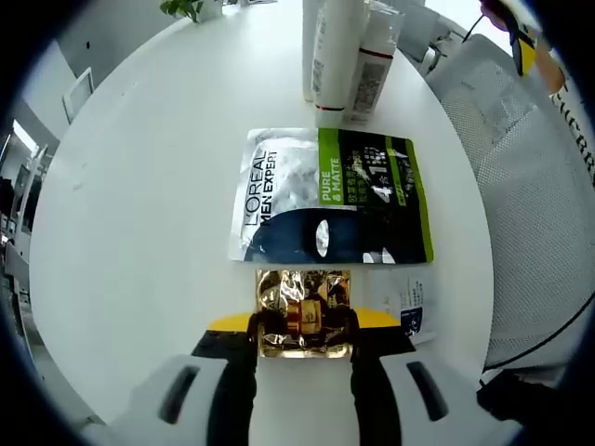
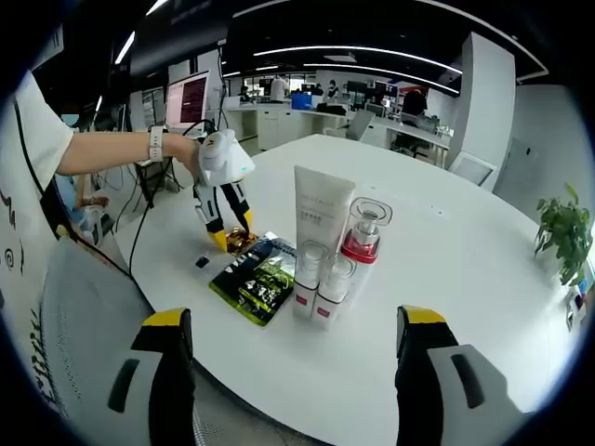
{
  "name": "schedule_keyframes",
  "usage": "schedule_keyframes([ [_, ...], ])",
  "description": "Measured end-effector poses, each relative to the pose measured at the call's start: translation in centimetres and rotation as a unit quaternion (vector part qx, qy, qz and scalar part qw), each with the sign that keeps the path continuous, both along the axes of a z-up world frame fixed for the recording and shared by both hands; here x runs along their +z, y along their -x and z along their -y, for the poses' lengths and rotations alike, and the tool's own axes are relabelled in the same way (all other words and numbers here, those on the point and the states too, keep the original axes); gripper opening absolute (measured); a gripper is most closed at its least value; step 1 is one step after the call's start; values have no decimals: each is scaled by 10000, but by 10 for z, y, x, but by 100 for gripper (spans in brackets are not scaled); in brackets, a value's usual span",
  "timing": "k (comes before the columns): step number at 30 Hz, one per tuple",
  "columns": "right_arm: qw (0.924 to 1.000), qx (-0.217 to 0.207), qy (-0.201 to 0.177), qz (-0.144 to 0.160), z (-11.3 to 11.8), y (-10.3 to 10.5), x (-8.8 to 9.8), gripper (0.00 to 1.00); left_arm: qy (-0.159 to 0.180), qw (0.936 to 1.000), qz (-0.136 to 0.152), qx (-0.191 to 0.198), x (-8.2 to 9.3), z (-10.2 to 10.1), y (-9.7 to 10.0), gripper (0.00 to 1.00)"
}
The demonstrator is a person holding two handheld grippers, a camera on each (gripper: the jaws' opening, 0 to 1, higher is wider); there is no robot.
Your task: Arrange the skincare products in the storage area until every visible bottle or jar stands upright without overlapping.
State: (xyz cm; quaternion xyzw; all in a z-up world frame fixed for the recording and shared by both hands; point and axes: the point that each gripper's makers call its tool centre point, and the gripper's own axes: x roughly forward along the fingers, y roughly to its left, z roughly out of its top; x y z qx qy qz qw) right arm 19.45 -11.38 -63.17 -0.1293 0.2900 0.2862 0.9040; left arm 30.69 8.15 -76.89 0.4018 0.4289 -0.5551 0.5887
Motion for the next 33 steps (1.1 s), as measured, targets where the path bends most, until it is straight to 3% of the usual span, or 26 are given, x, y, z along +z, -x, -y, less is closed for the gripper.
schedule_keyframes([
  [25,10000,64,11,-2,-2,0,1,90,54,10000,53,-49,4,5,2,38],
  [33,9999,102,7,28,-4,1,2,90,80,9997,217,27,11,2,2,41],
])
